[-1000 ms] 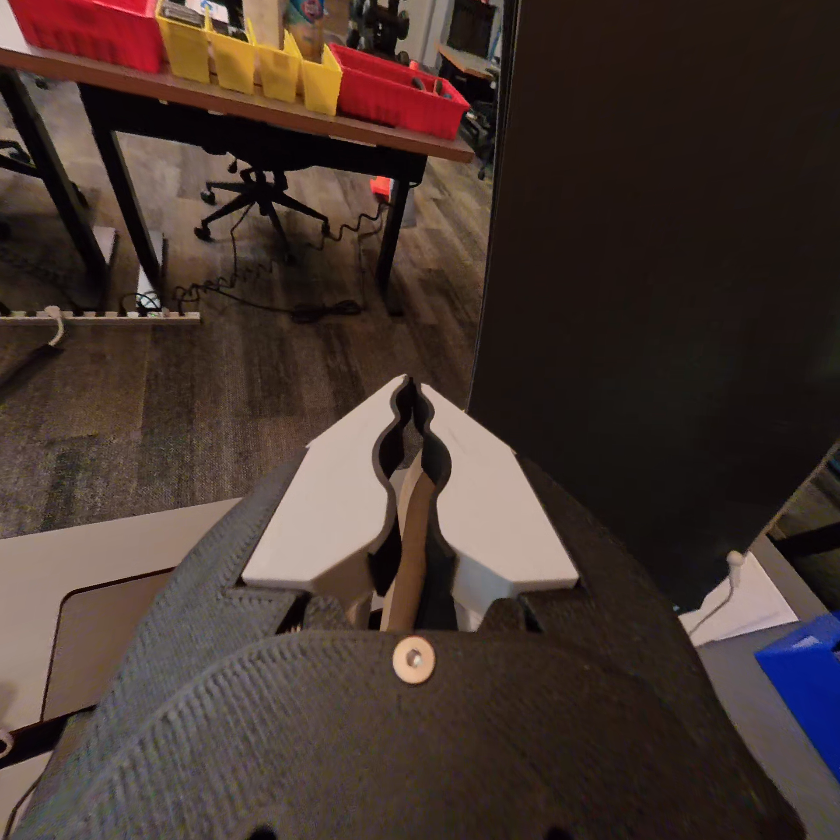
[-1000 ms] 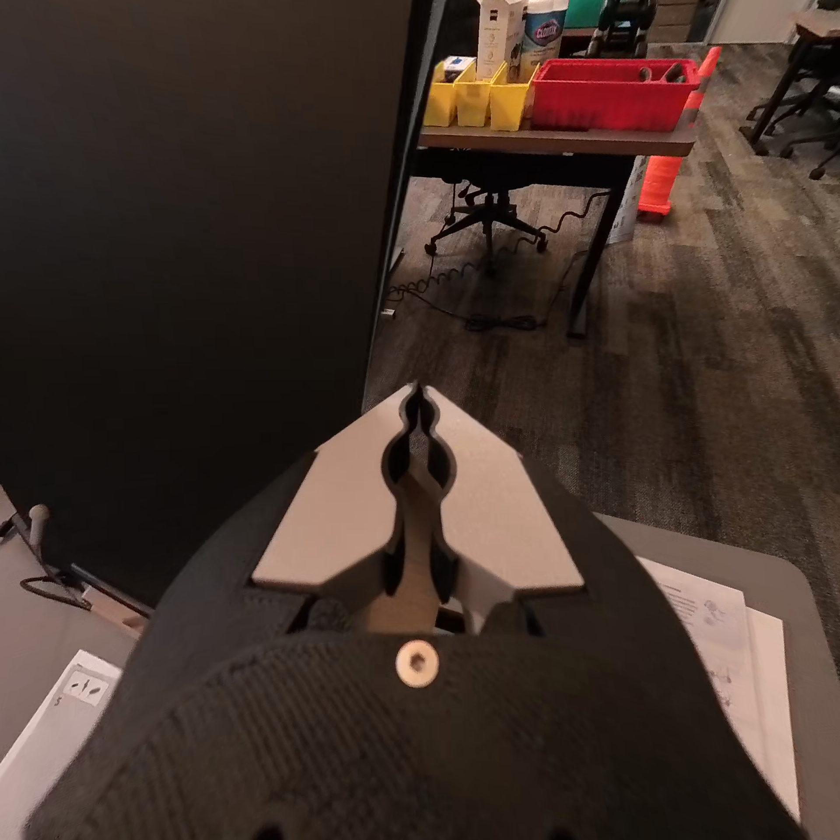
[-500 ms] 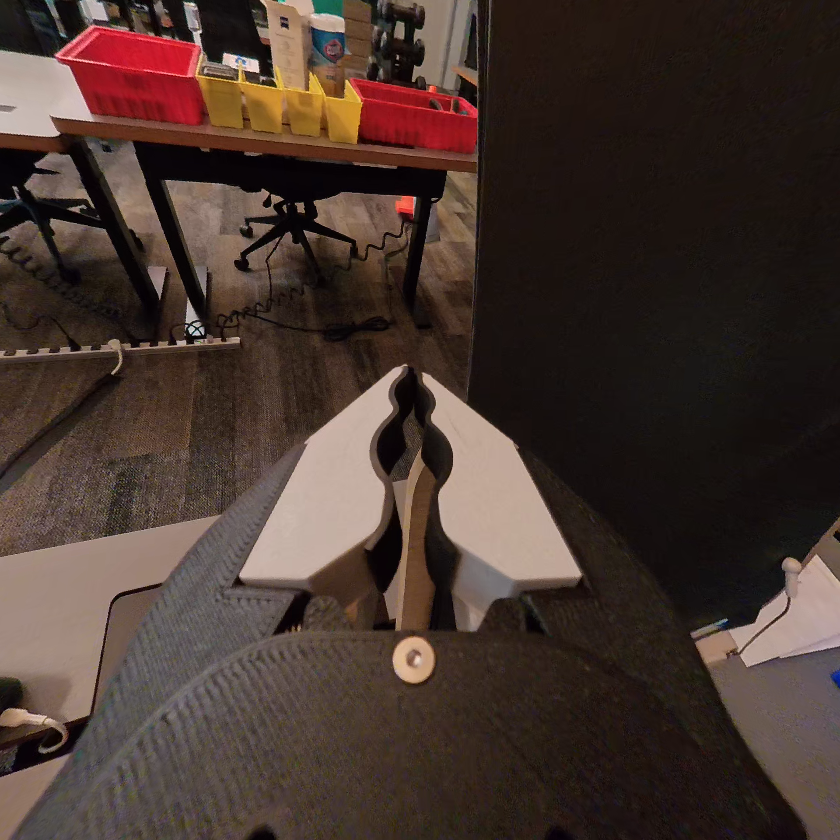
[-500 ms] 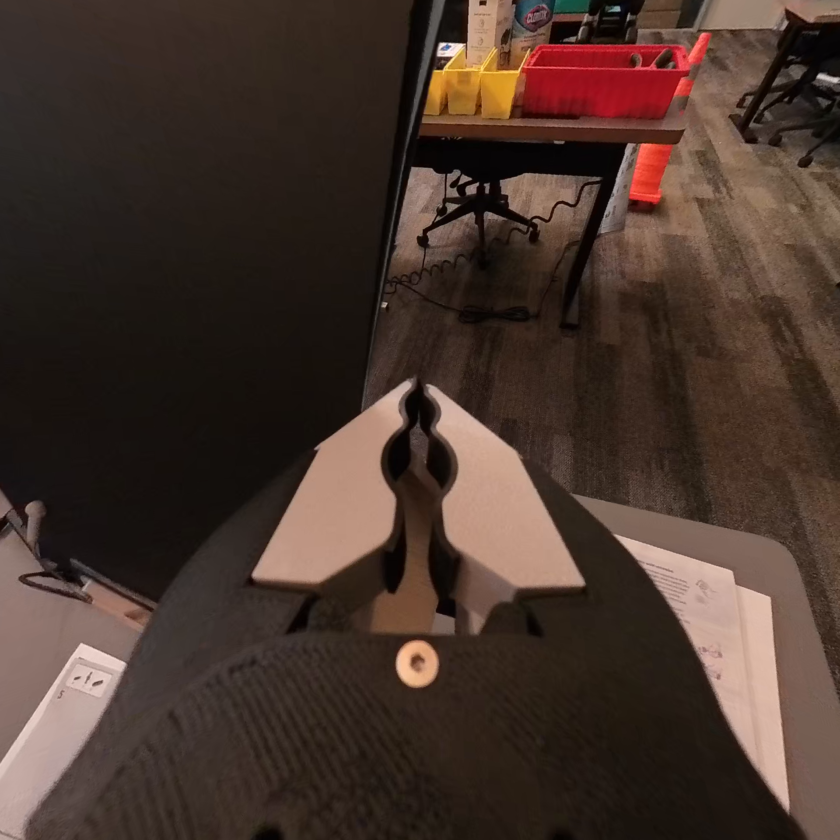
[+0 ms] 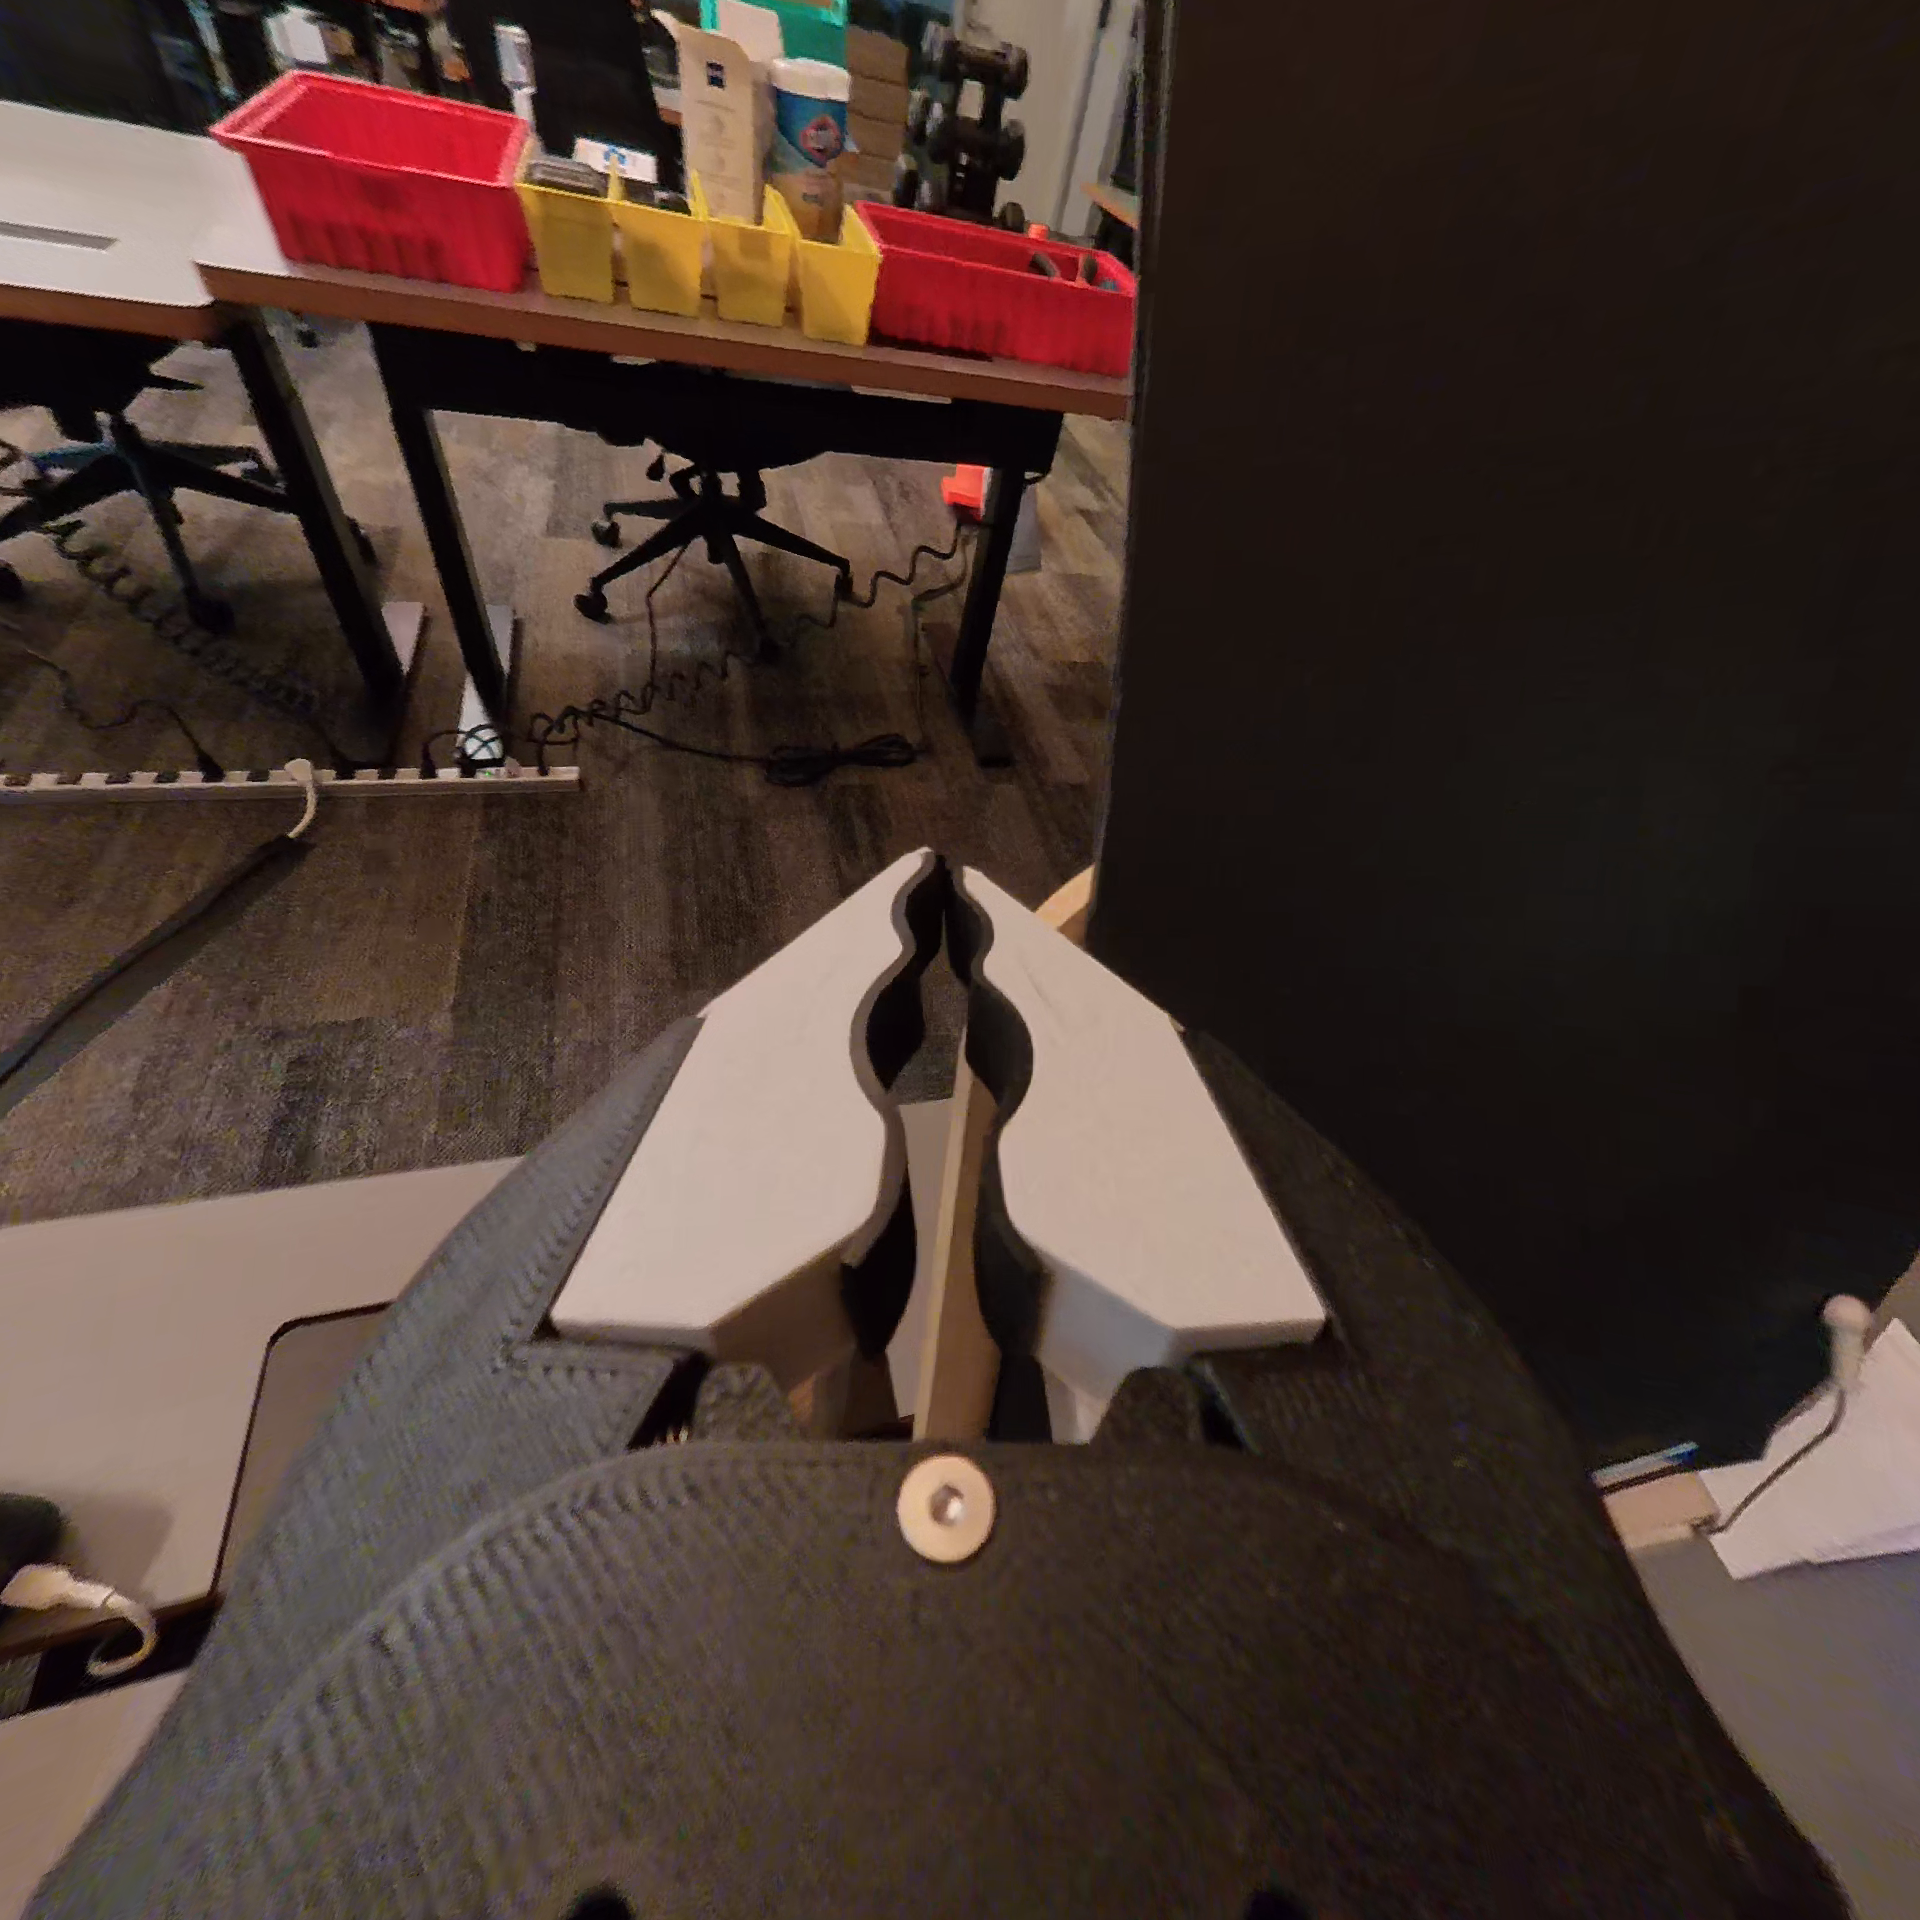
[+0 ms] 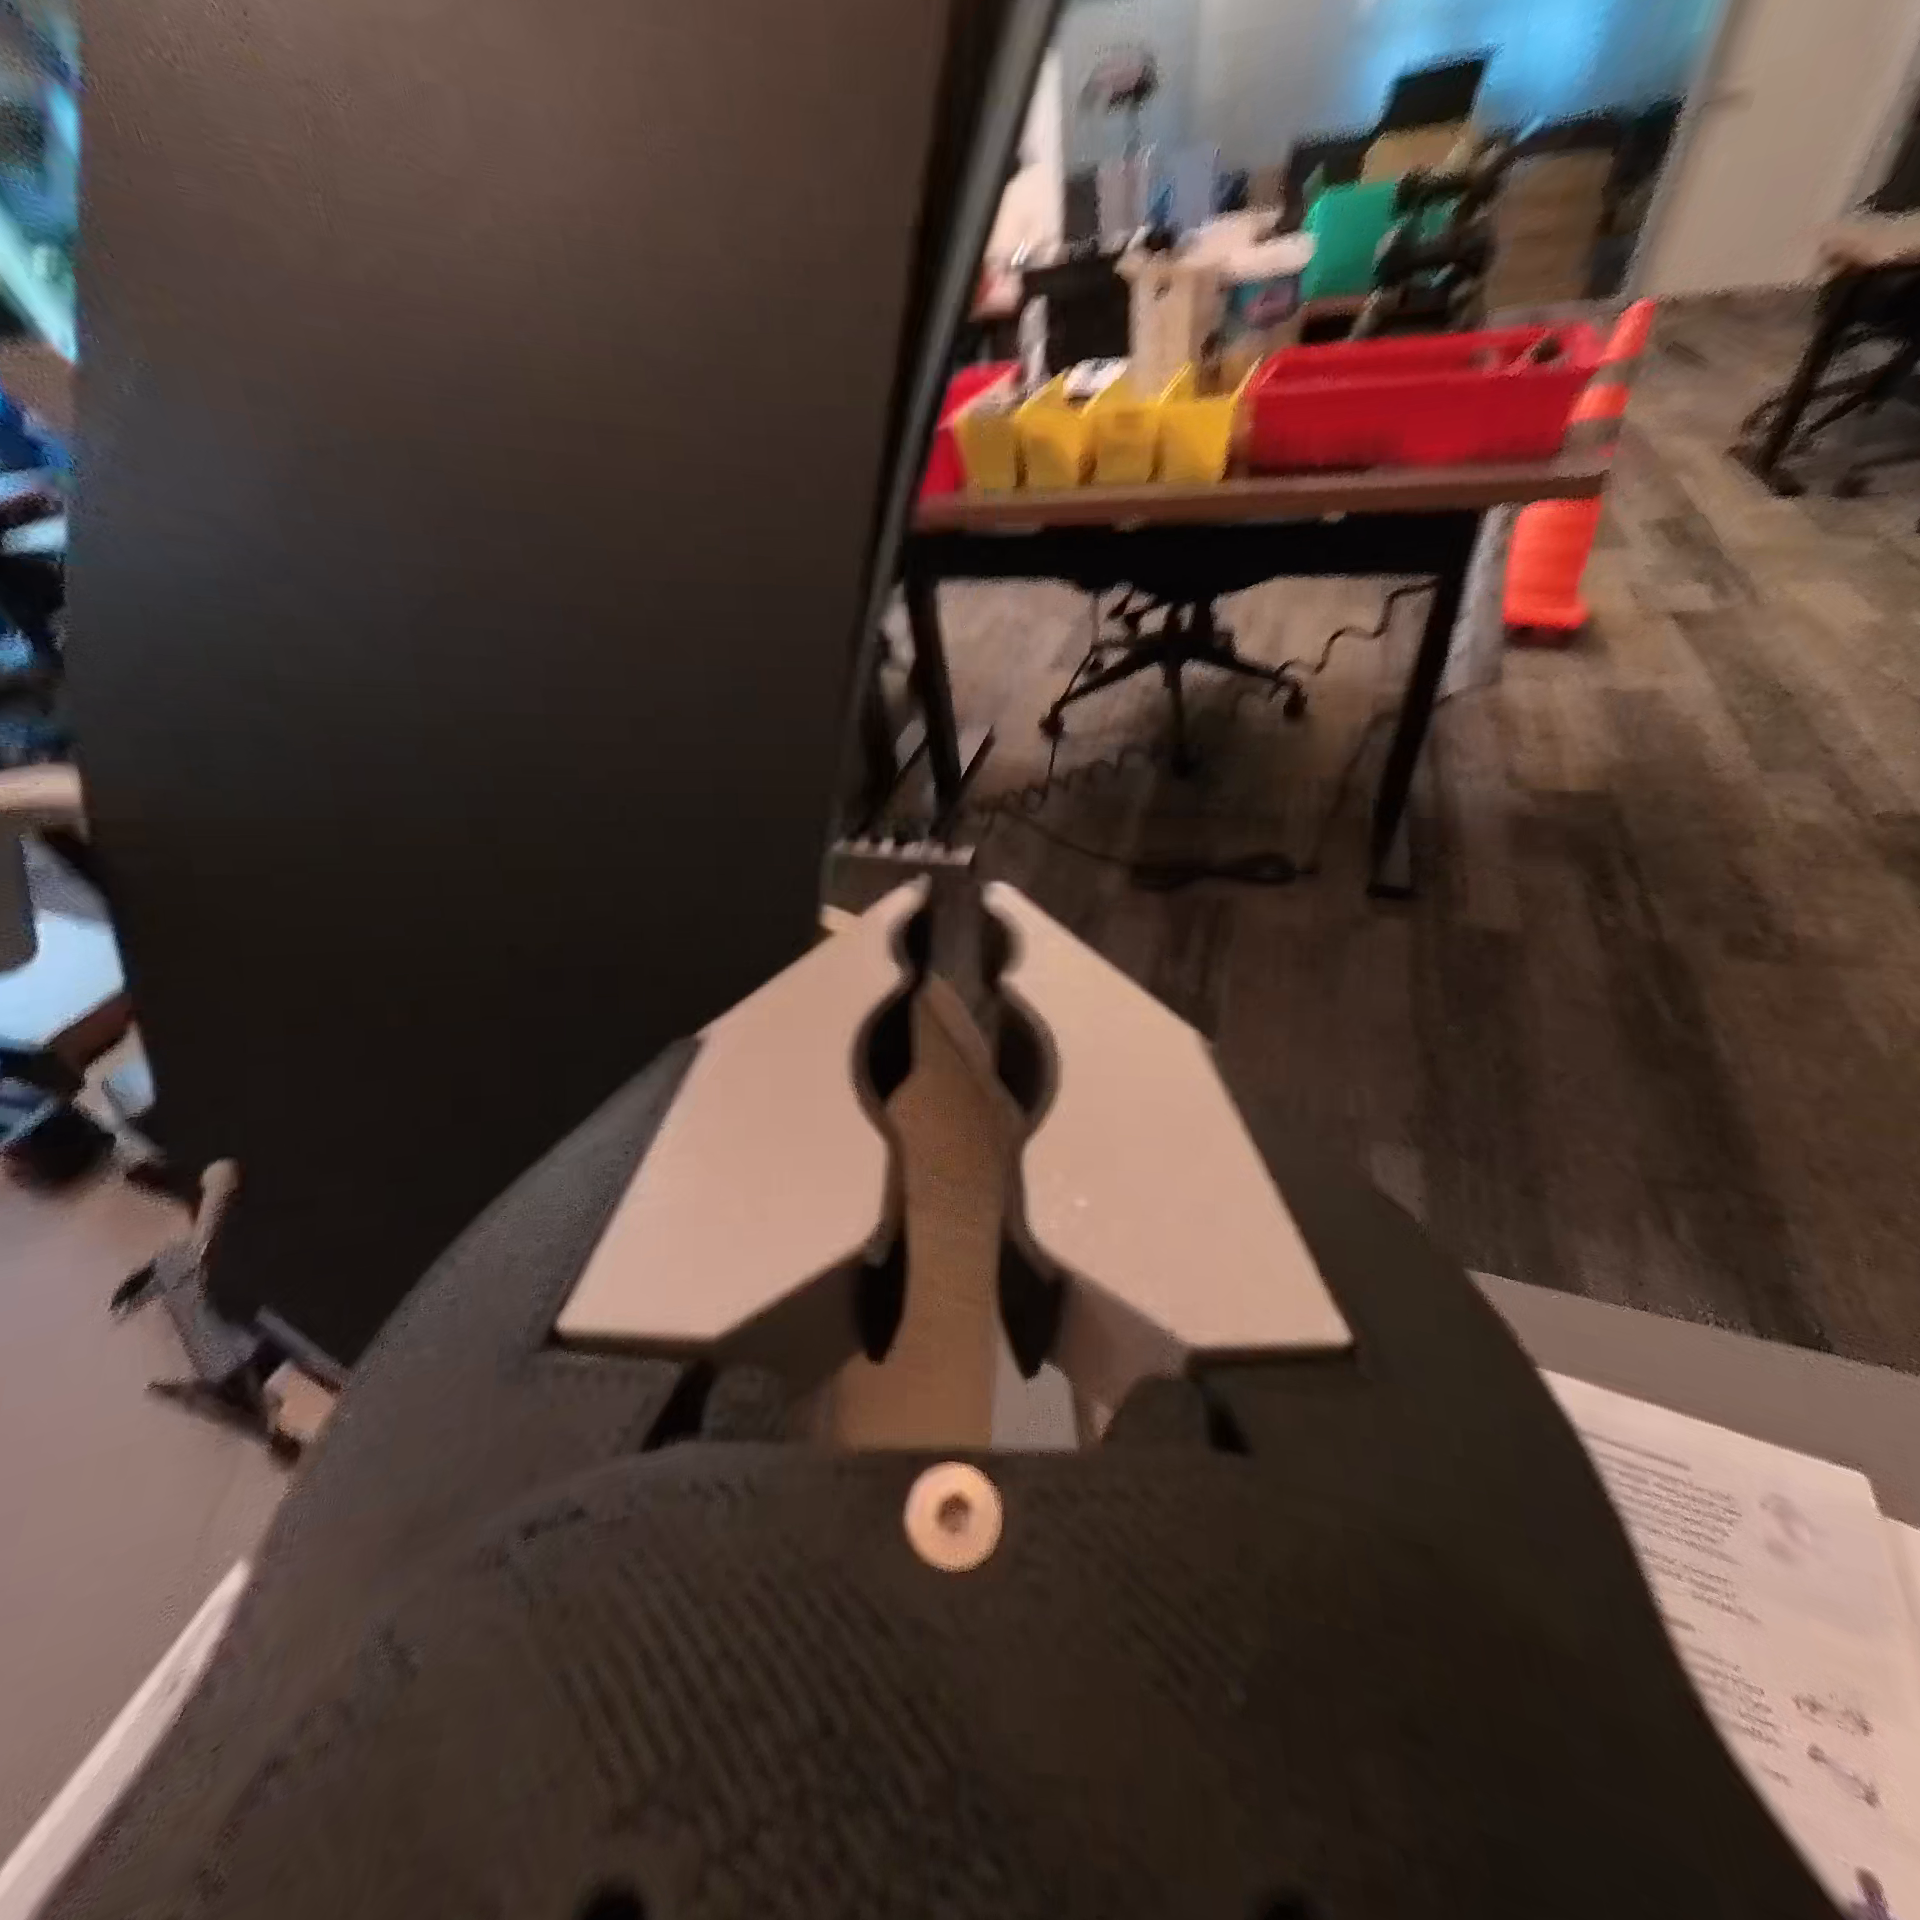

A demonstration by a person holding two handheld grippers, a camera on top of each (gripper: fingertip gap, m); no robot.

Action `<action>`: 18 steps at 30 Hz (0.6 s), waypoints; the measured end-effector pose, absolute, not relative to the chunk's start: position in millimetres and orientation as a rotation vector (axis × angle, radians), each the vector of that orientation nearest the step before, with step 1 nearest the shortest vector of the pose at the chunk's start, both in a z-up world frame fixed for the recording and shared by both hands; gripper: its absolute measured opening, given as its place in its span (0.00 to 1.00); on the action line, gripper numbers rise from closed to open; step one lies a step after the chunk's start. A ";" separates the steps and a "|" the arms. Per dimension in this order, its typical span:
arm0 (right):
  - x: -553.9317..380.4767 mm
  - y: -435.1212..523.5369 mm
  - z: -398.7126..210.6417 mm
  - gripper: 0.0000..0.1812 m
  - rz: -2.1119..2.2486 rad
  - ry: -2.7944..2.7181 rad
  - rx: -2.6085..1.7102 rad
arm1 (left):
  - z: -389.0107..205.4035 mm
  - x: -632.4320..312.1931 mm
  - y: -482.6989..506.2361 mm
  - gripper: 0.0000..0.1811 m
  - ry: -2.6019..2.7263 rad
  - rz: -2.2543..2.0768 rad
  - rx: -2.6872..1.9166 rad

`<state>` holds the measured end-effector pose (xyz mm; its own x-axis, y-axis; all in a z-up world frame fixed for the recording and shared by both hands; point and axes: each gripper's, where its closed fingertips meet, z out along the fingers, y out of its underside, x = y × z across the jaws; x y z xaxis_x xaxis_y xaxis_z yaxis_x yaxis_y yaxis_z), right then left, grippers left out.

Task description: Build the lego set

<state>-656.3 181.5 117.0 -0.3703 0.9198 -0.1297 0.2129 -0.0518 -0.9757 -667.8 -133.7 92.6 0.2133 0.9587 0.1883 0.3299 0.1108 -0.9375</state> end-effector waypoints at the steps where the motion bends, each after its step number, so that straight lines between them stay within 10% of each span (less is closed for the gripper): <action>1: -647.7 192.7 120.7 0.11 1.510 -1.532 -1.208 | 88.2 -662.9 -137.7 0.01 -1.325 0.750 -1.420; 18: -353.9 134.6 -118.8 0.23 1.596 -2.051 -1.168 | -167.5 -415.8 -5.8 0.37 -1.369 0.352 -1.963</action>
